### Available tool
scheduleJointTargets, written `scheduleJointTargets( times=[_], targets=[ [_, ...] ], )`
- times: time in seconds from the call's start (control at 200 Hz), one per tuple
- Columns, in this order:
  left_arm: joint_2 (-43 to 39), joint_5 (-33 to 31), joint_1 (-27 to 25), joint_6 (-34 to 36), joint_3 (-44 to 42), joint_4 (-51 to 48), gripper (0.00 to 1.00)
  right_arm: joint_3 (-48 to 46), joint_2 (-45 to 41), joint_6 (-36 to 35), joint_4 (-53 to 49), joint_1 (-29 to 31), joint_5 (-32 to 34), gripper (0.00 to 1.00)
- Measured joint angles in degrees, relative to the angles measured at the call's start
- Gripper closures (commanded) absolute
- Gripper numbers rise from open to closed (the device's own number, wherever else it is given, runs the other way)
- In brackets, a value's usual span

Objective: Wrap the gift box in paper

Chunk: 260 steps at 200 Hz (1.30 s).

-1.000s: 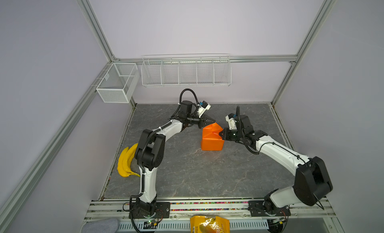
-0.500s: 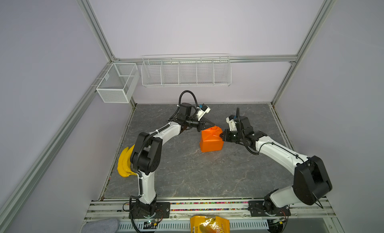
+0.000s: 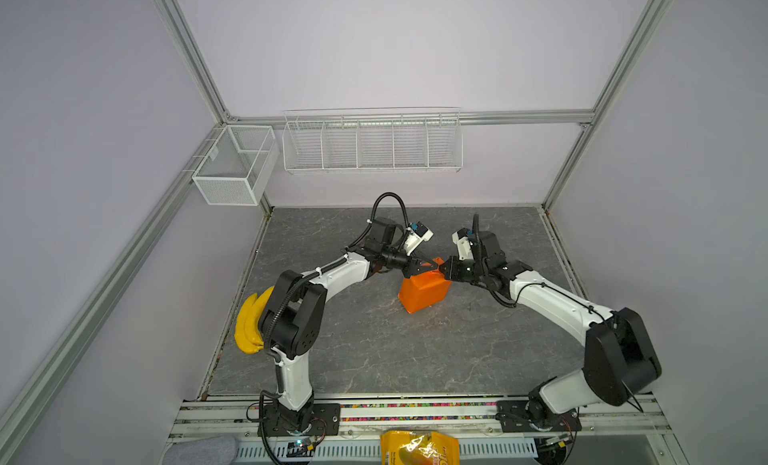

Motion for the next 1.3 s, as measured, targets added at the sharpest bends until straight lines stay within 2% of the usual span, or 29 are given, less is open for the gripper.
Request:
scheduleJointTargets(
  times=[0.335,0.625,0.71,0.805,0.845,0.945,1.07,1.3],
  targets=[
    [-2.9,-3.1,-0.6,-7.6,-7.0,3.4,0.99,0.0,0.4,0.1,0.3,0.1,-0.5,0.93],
    [-3.4,-3.5,-0.6,-13.2,-10.1,9.0,0.98,-0.1,-4.2,2.3,-5.5,0.0,1.6,0.84],
    [-3.4,-3.3,-0.7,-14.4,-10.9,10.6,0.98,-1.3,-7.6,5.2,-6.2,-0.2,2.0,0.76],
    [-3.4,-3.0,-0.7,-15.7,-11.3,11.9,0.98,-4.0,-10.8,10.0,-5.5,-0.7,1.0,0.56],
    [-3.4,-2.8,-0.7,-16.2,-11.5,12.4,0.98,-5.8,-11.6,11.8,-4.0,-1.1,0.0,0.52],
    [-3.4,-1.9,-0.7,-17.4,-11.6,13.4,0.98,-10.4,-11.5,17.7,0.0,-1.4,-2.3,0.52],
    [-3.1,-0.8,-0.7,-18.1,-11.6,13.9,0.98,-11.8,-8.1,23.2,3.2,-1.8,-5.0,0.53],
    [-2.9,0.0,-0.6,-17.9,-11.6,13.5,0.97,-12.0,-5.6,27.9,8.2,-2.5,-7.6,0.56]
  ],
)
